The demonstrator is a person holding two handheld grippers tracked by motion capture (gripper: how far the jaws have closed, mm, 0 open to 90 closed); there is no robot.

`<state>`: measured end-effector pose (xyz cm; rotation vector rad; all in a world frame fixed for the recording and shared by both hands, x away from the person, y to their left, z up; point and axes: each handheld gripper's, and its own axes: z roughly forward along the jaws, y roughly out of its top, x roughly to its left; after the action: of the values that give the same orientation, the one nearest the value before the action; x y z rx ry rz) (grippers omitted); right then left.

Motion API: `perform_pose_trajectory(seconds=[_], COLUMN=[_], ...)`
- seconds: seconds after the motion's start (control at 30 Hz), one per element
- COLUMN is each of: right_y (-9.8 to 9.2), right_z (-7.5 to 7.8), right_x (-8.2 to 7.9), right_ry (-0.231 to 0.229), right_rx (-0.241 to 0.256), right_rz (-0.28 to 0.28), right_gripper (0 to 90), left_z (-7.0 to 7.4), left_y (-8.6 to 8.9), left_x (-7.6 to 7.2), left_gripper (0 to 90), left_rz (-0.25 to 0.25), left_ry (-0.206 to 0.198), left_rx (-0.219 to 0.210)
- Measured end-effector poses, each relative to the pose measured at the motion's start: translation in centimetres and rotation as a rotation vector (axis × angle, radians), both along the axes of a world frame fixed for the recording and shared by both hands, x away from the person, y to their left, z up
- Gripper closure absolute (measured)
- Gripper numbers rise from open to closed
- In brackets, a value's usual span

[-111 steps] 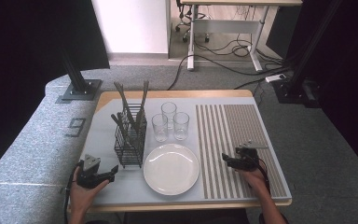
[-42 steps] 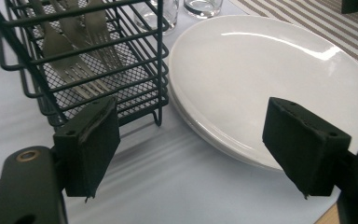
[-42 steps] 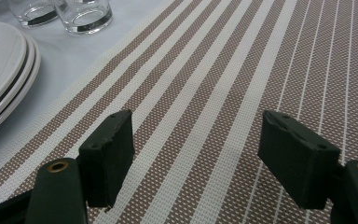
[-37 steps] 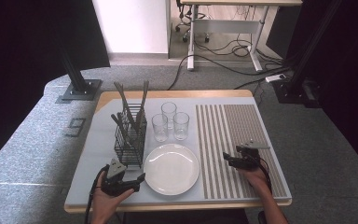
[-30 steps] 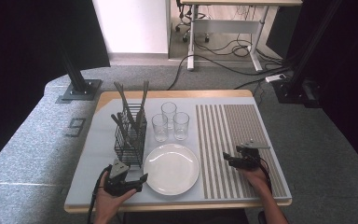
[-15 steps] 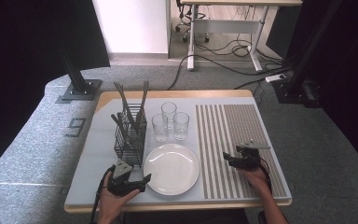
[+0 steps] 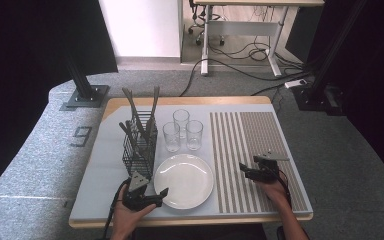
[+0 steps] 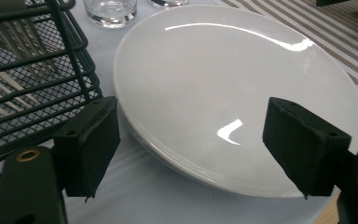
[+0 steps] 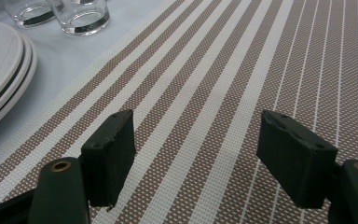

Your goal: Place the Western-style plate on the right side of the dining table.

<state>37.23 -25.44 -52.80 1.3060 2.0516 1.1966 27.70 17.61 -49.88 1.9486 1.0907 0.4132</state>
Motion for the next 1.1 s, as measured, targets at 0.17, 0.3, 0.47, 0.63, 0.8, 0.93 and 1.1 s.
perform_pose_trajectory(seconds=[0.17,0.3,0.47,0.63,0.8,0.93,1.1], right_y=[0.2,0.6,1.3,1.7,2.4,2.9,4.0], right_z=[0.1,0.3,0.5,0.7,1.1,1.3,1.4], right_x=[-0.2,-0.4,-0.8,-0.9,-1.1,-1.3,-1.6], right_ry=[-0.022,-0.035,-0.056,-0.063,-0.058,-0.061,-0.066], right_rx=[0.018,0.012,0.013,0.026,0.109,0.119,0.11], right_rz=[0.008,0.019,0.032,0.044,0.076,0.089,0.126], right_gripper=[28.4,28.4,28.7,28.7,29.0,29.0,29.2], left_z=[-0.4,-0.7,-1.0,-1.1,-1.1,-1.0,-1.0], left_y=[-0.4,-0.5,-0.8,-0.7,-0.9,-0.9,-1.1], left_x=[0.2,0.4,0.5,0.6,0.5,0.5,0.4], left_gripper=[18.9,19.0,18.9,18.9,18.9,19.0,19.2], left_rz=[-0.01,-0.014,-0.008,-0.005,-0.003,-0.006,-0.013], left_ry=[0.015,0.027,0.031,0.04,0.034,0.031,0.034], left_rx=[-0.014,-0.014,0.004,-0.004,0.003,0.006,-0.001])
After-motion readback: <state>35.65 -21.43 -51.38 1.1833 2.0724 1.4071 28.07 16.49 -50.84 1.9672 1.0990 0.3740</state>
